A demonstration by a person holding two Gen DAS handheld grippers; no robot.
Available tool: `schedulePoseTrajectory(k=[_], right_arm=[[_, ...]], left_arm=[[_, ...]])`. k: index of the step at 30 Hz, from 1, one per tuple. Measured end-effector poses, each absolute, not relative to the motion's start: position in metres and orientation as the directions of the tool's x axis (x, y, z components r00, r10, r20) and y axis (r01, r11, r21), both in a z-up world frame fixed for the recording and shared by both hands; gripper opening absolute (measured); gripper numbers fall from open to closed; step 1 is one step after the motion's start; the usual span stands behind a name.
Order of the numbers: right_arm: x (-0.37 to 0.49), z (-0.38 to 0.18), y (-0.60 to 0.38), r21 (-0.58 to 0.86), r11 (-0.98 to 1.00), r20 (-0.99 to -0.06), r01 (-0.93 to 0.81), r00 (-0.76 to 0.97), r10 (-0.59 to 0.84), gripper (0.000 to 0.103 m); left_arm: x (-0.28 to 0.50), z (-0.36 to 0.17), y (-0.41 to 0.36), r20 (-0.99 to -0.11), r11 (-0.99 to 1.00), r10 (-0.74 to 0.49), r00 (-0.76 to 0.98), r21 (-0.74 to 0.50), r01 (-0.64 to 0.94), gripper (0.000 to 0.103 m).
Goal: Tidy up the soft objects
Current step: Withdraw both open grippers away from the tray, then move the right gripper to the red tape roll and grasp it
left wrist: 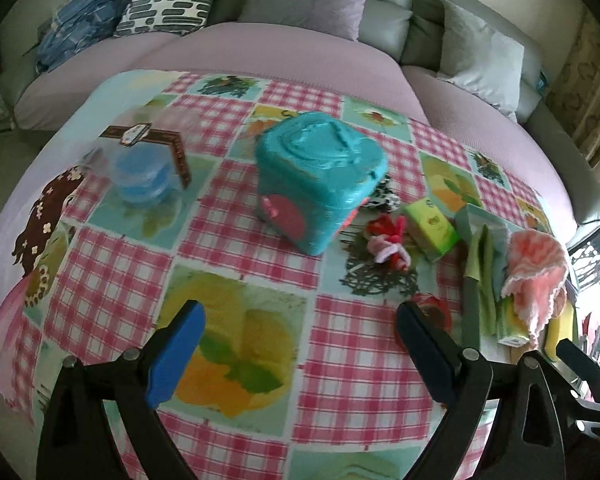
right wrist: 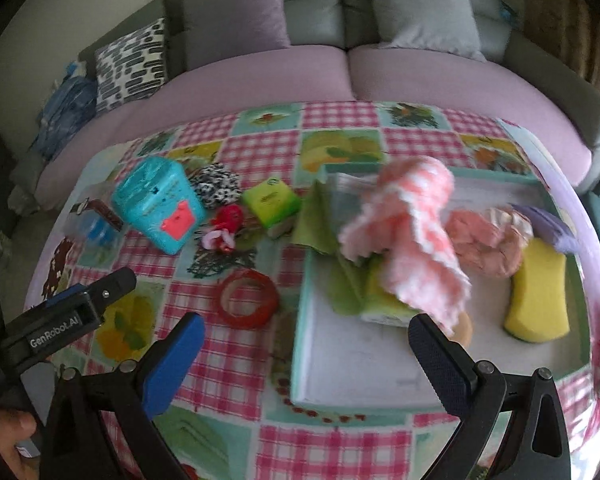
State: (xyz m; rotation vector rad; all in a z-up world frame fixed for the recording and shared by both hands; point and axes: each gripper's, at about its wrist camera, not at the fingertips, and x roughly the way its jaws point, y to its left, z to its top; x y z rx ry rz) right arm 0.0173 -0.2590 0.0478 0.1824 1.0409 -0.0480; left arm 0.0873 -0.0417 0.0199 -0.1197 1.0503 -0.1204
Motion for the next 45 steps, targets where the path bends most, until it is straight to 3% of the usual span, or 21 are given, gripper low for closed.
schedulePoseTrajectory(k=[9,23,36,42,45], right_arm=[[0.046,0.025,-0.225,0.131,0.991,-0.876,0.025,0.472,0.104,0.102],[0.073,0.0,-0.194,0.114,0.987,-0.886,-0.113,0.439,0.153,0.092],[0.085,-0.021,-0.195,0.071,0.991,-0.913,-0.117,0.393,0.112,0.088],[0.083,-0.03,-0.19,0.095,0.987,-0.924,-0.131,0.358,0.136,0.082],[0.081,-0.029,-0.191,0.119,0.984,-0.92,-0.135,0.358,0.16,0.072]], left_arm=[[0.104,0.002,-0.016,-0.884,0.988,-0.122,0.452,-0.15,-0.026,0.096],[0.121,-0.016,-0.007,-0.905,0.978,-0.135,0.403,-0.186,-0.091,0.096],[0.123,-0.019,-0.004,-0.907,0.977,-0.136,0.399,-0.19,-0.099,0.096],[0.123,-0.019,-0.005,-0.908,0.978,-0.135,0.396,-0.186,-0.094,0.096],[0.123,-0.019,-0.005,-0.909,0.978,-0.134,0.395,-0.186,-0.095,0.096]])
